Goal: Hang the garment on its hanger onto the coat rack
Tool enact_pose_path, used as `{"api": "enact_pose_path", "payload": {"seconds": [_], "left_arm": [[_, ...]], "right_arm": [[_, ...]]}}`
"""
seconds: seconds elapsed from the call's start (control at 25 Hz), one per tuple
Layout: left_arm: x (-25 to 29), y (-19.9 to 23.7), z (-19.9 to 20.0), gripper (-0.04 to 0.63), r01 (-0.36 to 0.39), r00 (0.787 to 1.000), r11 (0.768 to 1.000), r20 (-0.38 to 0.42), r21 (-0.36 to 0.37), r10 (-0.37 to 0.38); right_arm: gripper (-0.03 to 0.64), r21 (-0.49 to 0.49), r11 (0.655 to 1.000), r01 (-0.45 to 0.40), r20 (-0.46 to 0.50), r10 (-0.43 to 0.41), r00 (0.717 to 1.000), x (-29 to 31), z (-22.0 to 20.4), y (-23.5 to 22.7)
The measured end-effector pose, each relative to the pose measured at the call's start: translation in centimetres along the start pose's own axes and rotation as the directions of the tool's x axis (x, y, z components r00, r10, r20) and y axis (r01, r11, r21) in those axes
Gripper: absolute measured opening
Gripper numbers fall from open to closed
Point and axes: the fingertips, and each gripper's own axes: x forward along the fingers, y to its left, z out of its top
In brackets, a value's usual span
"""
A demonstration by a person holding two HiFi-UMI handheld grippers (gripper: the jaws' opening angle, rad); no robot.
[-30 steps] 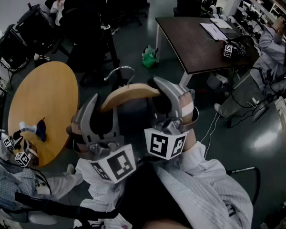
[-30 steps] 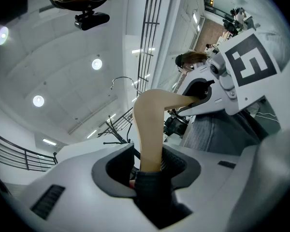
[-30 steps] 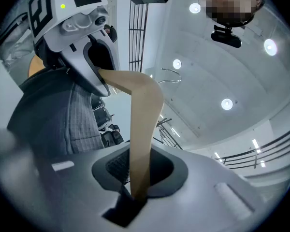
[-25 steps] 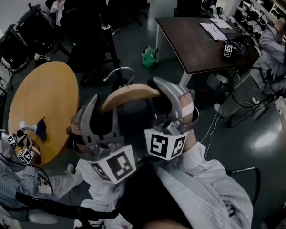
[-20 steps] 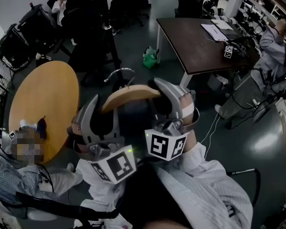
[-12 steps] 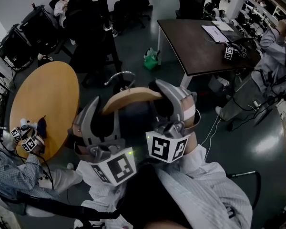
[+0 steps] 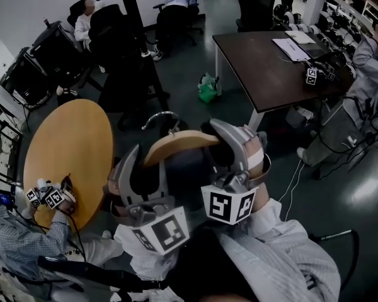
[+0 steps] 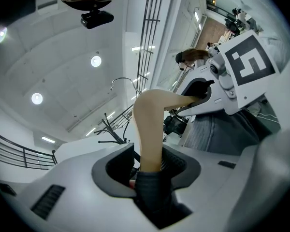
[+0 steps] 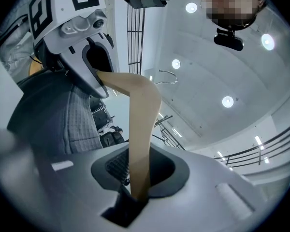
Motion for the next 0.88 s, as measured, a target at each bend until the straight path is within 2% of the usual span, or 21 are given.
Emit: {"api": "enact_pose_path", "payload": {"seconds": [0.44,0.88], "left_arm": [[15.8,3.0,-6.7,0.149,0.020,0.999,1.000,0.041,0.008,-0.020],[28.5,5.3,-10.9,0.149,0.010,0.998,1.000,0.067,0.020,-0.011]], "right_arm": [[0.071,-0.012,0.999,0.037,-0.010,-0.037,0.999,16.2,-4.7,1.6],[0.077,0.003,0.998,0.057,0.005,-0.057,0.998,29.5,-8.8,2.0]]}}
